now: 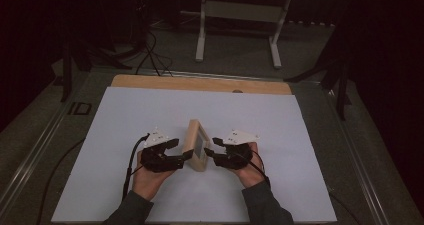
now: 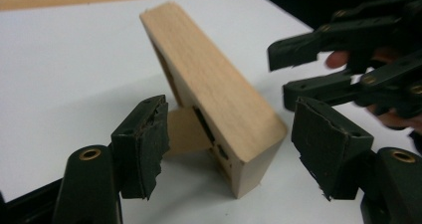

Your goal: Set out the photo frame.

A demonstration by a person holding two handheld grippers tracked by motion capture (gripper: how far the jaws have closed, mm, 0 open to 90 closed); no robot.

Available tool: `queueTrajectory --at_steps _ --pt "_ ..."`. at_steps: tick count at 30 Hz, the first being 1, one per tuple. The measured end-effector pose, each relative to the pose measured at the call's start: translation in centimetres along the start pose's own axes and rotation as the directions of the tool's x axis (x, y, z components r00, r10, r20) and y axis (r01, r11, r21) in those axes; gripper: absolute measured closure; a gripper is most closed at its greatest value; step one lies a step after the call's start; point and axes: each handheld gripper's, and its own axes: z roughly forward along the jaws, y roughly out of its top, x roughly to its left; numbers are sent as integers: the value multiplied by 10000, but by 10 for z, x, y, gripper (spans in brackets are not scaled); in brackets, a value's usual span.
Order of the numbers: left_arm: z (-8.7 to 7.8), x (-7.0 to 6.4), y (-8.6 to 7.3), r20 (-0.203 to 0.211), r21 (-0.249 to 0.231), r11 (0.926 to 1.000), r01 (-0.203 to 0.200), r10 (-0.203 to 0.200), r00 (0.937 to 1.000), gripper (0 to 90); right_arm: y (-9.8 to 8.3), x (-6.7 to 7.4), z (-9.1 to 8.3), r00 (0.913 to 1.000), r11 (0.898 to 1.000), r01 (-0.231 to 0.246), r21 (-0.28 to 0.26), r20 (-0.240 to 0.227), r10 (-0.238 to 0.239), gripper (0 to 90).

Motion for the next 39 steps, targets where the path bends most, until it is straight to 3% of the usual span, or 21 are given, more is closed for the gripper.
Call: queueTrajectory --at_steps 5,11,17,22,28,34,39 --pt "6 1 -1 132 -18 9997 233 -232 9996 323 0 -1 -1 10000 10000 -36 16 67 36 500" --pt "15 -2 -2 202 206 9997 158 -162 9997 335 0 -2 -2 9999 10000 -43 9 106 42 498" --pt "17 -4 -3 316 328 9994 -77 67 9995 468 0 -4 -5 9997 9998 -147 -129 200 150 498" --pt "16 -4 -2 278 392 9992 -82 72 9996 477 0 -6 -8 9993 9995 -239 -216 270 244 497" --pt "13 -2 -2 277 355 9993 -123 113 9996 576 1 -8 -11 9988 9991 -247 -357 402 262 497" --pt "14 -6 -1 436 426 9984 -364 345 9985 605 3 -10 -16 9965 9973 -342 -654 740 390 499" --pt "15 -12 -1 409 520 9948 -872 851 9955 608 5 -15 -24 9935 9935 -494 -1025 975 594 511"
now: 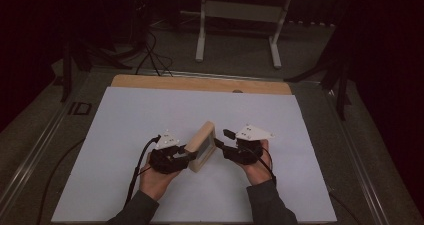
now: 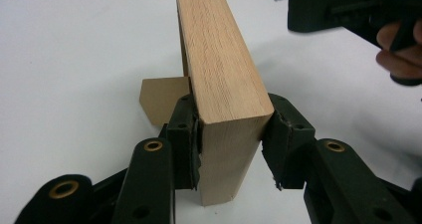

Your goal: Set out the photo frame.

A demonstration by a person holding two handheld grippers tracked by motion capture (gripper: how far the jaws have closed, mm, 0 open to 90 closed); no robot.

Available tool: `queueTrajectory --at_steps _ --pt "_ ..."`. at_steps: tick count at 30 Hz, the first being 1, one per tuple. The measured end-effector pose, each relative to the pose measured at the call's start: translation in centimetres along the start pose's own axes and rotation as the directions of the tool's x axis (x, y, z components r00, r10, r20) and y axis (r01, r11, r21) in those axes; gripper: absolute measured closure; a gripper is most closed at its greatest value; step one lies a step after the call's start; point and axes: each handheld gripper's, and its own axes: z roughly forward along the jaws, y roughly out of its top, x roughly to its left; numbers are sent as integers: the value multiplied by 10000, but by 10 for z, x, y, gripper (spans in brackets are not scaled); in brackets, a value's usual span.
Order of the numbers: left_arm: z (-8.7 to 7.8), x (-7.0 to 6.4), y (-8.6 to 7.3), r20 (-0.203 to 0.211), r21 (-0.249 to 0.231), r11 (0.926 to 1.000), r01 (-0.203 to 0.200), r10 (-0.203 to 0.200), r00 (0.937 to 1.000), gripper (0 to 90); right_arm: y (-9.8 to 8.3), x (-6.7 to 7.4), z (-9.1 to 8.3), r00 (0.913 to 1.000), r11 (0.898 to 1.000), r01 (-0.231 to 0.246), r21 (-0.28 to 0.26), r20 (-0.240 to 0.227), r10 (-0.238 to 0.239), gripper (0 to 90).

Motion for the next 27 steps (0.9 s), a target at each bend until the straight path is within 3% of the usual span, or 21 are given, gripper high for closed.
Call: queueTrajectory --at_steps 6,8,12,20,23,27 --pt "1 -6 0 19 9 9982 -595 595 9982 609 4 -3 -7 9999 9992 -69 -397 111 74 576" --pt "1 -10 -1 63 26 9951 -993 992 9950 609 5 -4 -9 9998 9988 -60 -476 182 69 593" --pt "2 -14 -2 172 23 9913 -1317 1316 9912 608 6 -4 -11 9995 9981 -95 -602 289 113 644" --pt "3 -25 -4 456 30 9765 -2157 2153 9755 608 7 -4 -14 9993 9968 190 -781 330 -165 887" --pt "4 -27 -5 678 -14 9725 -2330 2326 9702 608 6 -3 -14 9992 9967 233 -772 327 -208 894" --pt "4 -32 -6 1039 -52 9600 -2800 2790 9547 608 5 -4 -11 9990 9977 246 -639 381 -222 895"
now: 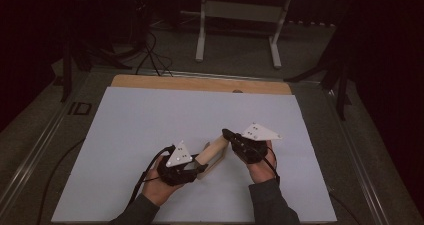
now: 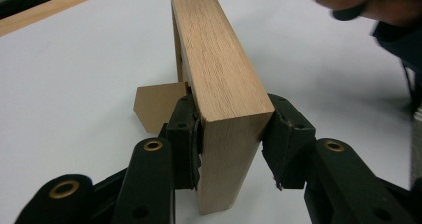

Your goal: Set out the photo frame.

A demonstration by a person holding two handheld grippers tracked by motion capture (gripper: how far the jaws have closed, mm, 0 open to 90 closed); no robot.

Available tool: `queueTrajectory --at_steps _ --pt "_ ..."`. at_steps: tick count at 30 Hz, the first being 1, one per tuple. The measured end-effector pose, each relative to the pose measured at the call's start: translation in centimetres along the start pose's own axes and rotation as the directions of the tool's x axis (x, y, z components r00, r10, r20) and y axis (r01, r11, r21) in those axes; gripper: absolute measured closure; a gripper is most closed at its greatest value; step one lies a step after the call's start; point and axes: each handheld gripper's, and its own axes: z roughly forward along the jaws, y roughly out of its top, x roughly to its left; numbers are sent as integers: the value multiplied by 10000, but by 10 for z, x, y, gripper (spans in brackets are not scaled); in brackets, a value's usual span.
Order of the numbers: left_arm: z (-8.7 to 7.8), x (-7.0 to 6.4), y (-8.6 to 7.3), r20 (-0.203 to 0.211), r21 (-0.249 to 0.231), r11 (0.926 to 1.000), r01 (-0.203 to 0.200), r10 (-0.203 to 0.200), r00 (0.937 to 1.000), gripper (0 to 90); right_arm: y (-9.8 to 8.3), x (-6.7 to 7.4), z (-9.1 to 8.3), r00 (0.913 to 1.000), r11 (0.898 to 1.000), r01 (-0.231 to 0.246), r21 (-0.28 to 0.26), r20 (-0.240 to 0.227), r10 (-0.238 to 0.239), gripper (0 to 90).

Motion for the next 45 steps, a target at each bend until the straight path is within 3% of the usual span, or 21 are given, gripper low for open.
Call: queueTrajectory --at_steps 3,8,13,19,26,31,36,41,45 --pt "0 -2 0 198 22 9997 -238 238 9995 608 -2 -1 2 10000 9999 23 152 50 -24 895" --pt "0 -4 1 187 103 9992 -388 386 9991 607 -8 -5 7 9997 9984 -169 536 188 160 895" --pt "-1 -4 2 -192 233 9980 -593 597 9980 603 -8 -6 6 9996 9981 -239 564 178 229 896" --pt "-1 2 2 -810 348 9991 -230 257 9964 589 -8 -7 4 9993 9976 -274 635 282 257 897" --pt "0 9 0 -1617 340 9988 359 -300 9864 567 -8 -7 2 9989 9968 -298 746 395 269 897" --pt "1 10 0 -1783 332 9980 546 -479 9828 567 -8 -5 0 9990 9965 -157 822 425 122 897" --pt "2 10 -1 -1755 301 9978 588 -526 9831 562 -8 -6 -2 9995 9962 -136 861 309 110 893" --pt "2 11 -2 -1715 267 9968 748 -691 9828 558 -6 -7 -7 9995 9970 30 777 -306 -7 801" --pt "3 11 -3 -1705 296 9965 785 -723 9827 556 -5 -8 -11 9980 9970 133 757 -625 -86 669"
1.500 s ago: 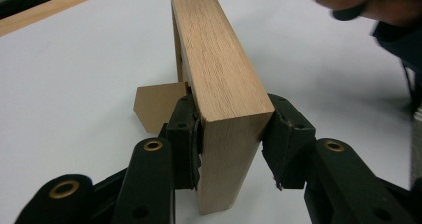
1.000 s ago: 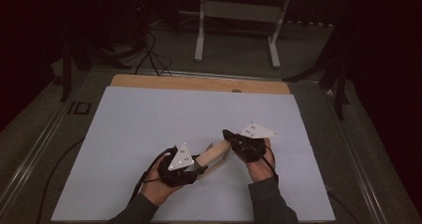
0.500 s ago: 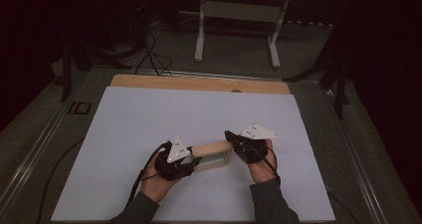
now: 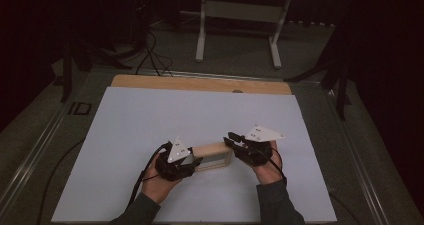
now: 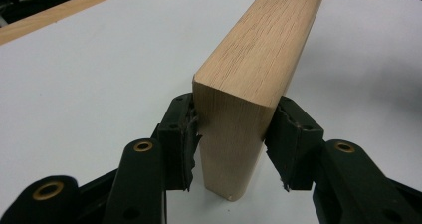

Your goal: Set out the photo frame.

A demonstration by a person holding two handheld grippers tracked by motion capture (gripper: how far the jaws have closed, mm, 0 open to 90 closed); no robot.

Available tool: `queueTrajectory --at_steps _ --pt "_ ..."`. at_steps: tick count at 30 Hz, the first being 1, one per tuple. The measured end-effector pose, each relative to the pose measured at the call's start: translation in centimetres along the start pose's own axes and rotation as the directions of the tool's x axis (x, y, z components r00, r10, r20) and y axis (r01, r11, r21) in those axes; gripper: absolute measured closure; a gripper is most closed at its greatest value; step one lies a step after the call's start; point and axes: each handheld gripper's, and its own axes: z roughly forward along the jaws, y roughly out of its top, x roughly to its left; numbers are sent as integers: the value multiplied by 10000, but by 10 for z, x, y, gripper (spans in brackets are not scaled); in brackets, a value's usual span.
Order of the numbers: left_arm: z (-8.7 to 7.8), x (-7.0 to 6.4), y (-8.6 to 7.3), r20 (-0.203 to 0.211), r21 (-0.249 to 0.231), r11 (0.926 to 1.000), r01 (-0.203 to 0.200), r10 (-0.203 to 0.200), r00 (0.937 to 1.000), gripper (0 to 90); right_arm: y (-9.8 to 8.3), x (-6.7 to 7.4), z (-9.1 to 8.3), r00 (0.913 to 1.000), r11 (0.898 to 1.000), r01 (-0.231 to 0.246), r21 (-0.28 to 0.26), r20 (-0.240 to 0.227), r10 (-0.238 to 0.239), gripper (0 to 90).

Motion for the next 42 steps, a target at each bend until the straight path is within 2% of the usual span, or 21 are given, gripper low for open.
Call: queueTrajectory --at_steps 5,7,8,13,18,28,42 --pt "1 0 -1 -23 77 10000 -57 57 10000 557 -2 -2 -3 9992 10000 8 44 -397 -7 482" --pt "1 0 -1 -4 61 10000 -43 43 10000 558 -2 -3 -3 9973 9999 10 162 -732 2 407" --pt "1 0 -1 4 65 10000 -46 46 10000 560 -3 -4 -2 9956 9997 11 263 -935 13 381" --pt "0 1 -1 21 66 10000 -59 59 10000 571 -9 -4 5 9921 9980 81 623 -1255 -3 327" --pt "0 1 -1 24 48 10000 -60 60 10000 574 -14 -4 12 9887 9945 155 1036 -1498 2 302" --pt "0 3 -1 8 29 10000 12 -12 10000 573 -17 -4 15 9876 9930 267 1151 -1567 -84 312" --pt "-2 8 0 -110 59 9998 166 -165 9998 579 -19 -2 15 9884 9872 850 1349 -1369 -664 441"
